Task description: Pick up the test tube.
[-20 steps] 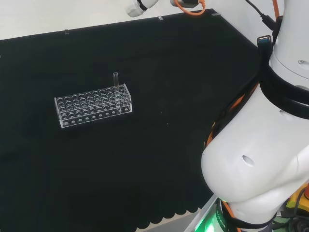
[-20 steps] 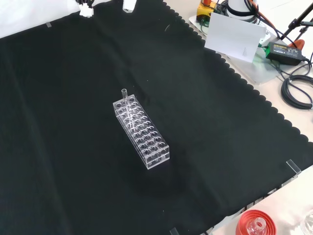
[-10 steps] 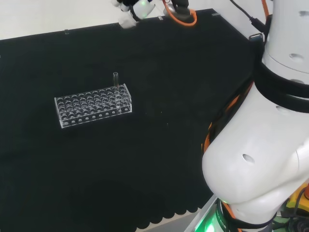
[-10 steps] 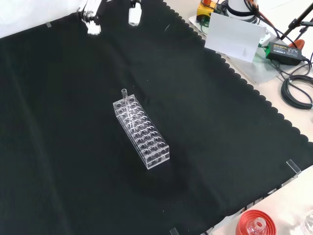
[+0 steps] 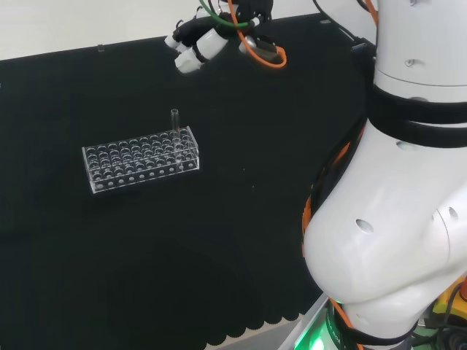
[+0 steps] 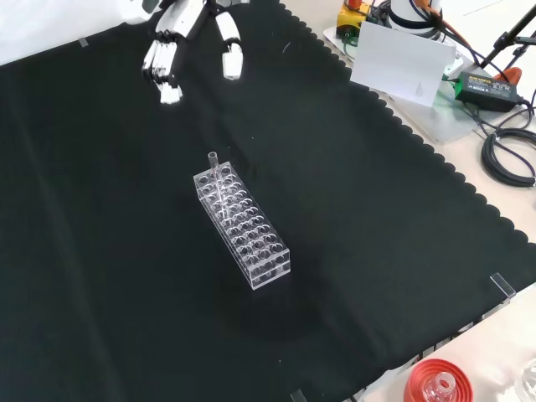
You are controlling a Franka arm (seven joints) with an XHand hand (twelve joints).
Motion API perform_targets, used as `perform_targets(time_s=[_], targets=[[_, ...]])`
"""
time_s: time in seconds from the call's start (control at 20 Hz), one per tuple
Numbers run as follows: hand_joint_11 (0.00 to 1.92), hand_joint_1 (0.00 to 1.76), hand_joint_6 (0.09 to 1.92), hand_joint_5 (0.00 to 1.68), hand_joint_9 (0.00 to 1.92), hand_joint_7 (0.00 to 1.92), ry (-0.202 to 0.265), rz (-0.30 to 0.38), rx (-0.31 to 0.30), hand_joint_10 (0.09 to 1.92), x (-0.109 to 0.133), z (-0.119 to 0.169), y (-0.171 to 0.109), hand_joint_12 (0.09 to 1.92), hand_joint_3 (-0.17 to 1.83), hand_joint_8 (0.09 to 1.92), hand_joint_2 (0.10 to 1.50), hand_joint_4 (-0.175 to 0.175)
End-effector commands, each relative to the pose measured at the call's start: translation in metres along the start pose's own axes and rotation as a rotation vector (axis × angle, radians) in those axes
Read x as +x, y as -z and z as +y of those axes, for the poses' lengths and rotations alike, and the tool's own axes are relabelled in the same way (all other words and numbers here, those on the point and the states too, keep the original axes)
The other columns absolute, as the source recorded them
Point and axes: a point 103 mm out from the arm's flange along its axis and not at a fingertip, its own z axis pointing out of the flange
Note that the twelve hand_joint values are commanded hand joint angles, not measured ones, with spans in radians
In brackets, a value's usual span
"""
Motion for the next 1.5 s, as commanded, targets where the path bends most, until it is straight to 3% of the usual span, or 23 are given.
perform_targets(time_s=[0.05, 0.2, 0.5, 0.7, 0.9, 1.15, 1.3, 1.5], targets=[[0.0, 0.8, 0.14, 0.28, 0.21, 0.25, 0.038, 0.049, 0.043, 0.92, 0.005, 0.018, -0.019, 1.55, 0.43, 0.79, 0.7, -0.011], [0.0, 0.8, 0.14, 0.28, 0.21, 0.25, 0.037, 0.054, 0.062, 0.92, 0.004, 0.023, -0.03, 1.55, 0.44, 0.79, 0.7, -0.011], [0.0, 0.81, 0.14, 0.29, 0.21, 0.26, -0.002, -0.008, 0.101, 0.92, -0.011, 0.031, -0.052, 1.54, 0.44, 0.79, 0.7, -0.012], [0.0, 0.83, 0.14, 0.3, 0.21, 0.26, -0.056, -0.156, 0.115, 0.92, -0.021, 0.033, -0.058, 1.54, 0.44, 0.79, 0.7, -0.014], [0.0, 0.84, 0.14, 0.31, 0.21, 0.26, -0.083, -0.235, 0.121, 0.92, -0.027, 0.038, -0.061, 1.54, 0.44, 0.79, 0.7, -0.015], [0.0, 0.84, 0.14, 0.31, 0.21, 0.27, -0.084, -0.215, 0.12, 0.92, -0.031, 0.048, -0.07, 1.53, 0.45, 0.79, 0.7, -0.015], [0.0, 0.85, 0.14, 0.33, 0.22, 0.28, -0.077, -0.164, 0.089, 0.92, -0.032, 0.056, -0.075, 1.54, 0.45, 0.79, 0.7, -0.018], [0.02, 0.89, 0.15, 0.37, 0.28, 0.35, -0.077, -0.156, 0.072, 0.91, -0.034, 0.067, -0.079, 1.55, 0.49, 0.79, 0.68, -0.028]])
